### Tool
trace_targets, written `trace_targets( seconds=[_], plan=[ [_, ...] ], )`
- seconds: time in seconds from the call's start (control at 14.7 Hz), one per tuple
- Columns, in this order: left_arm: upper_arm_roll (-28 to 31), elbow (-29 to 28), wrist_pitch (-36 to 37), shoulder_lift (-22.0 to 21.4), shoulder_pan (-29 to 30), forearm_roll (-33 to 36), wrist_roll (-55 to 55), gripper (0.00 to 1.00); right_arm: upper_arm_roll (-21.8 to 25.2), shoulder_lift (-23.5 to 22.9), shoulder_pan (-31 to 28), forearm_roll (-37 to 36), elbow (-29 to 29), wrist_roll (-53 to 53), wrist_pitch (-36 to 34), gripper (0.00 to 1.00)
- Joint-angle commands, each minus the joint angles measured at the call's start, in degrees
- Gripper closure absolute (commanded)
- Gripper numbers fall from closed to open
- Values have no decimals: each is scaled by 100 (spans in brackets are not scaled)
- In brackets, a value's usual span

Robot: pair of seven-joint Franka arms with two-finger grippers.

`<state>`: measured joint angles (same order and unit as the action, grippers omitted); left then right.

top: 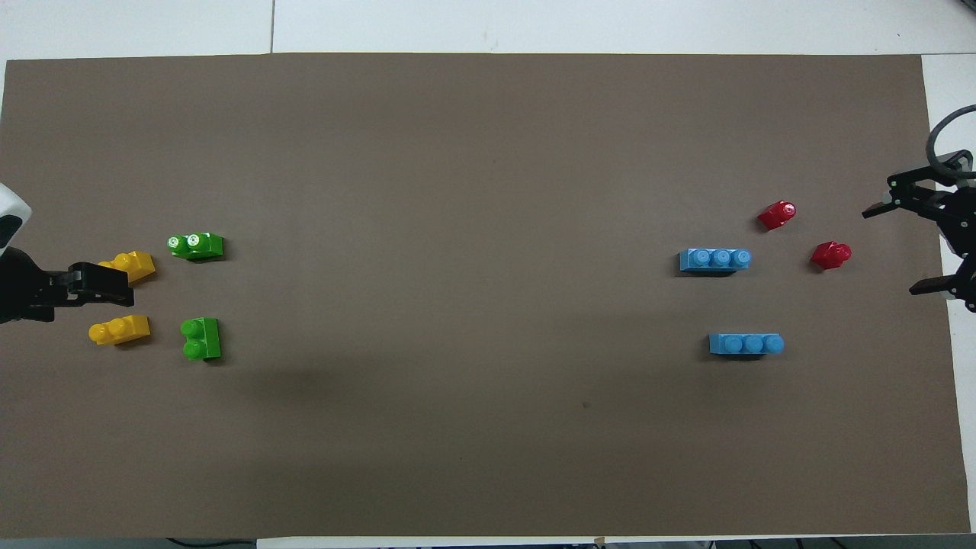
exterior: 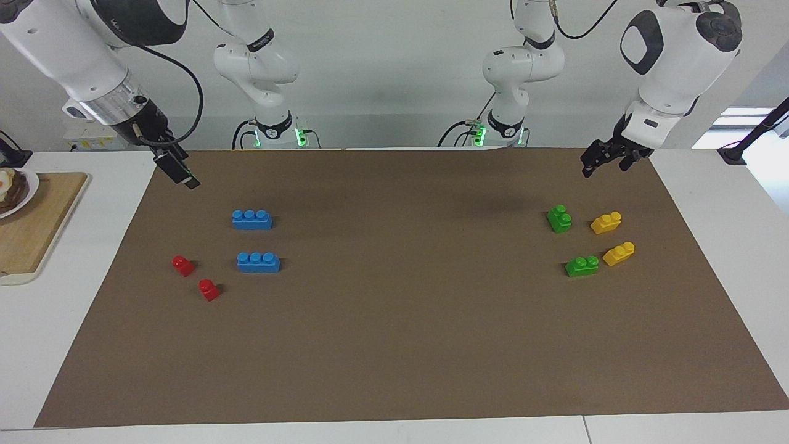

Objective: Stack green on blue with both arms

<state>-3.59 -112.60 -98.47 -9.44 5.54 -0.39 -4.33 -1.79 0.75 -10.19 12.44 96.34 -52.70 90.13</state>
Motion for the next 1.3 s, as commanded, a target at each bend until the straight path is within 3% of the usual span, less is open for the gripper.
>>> trace_targets(
  seconds=[0.0,0.48,0.68,0.95,1.09,1.23],
  plan=[
    [-37,-866,-654,-321,79,91,29,0,-50,-276,-141,337,25,-205,136,2],
    [-28,-1879,-1384,-313,79,91,20,0,-50,-628,-387,880,218,-881,381,2],
    [-37,-2160,-1947,-137,79,91,46,0,-50,-812,-466,1093,368,-1926,786,2],
    [-37,-2266,-2378,222,79,91,38,0,-50,-848,-361,1085,586,-1902,1032,1],
    [-37,-2319,-2563,241,79,91,11,14,-58,-857,-317,1085,824,-1850,1356,1],
    [-37,-2354,-2607,267,44,91,-15,15,-58,-875,-230,1085,1096,-1578,1751,1]
  ],
)
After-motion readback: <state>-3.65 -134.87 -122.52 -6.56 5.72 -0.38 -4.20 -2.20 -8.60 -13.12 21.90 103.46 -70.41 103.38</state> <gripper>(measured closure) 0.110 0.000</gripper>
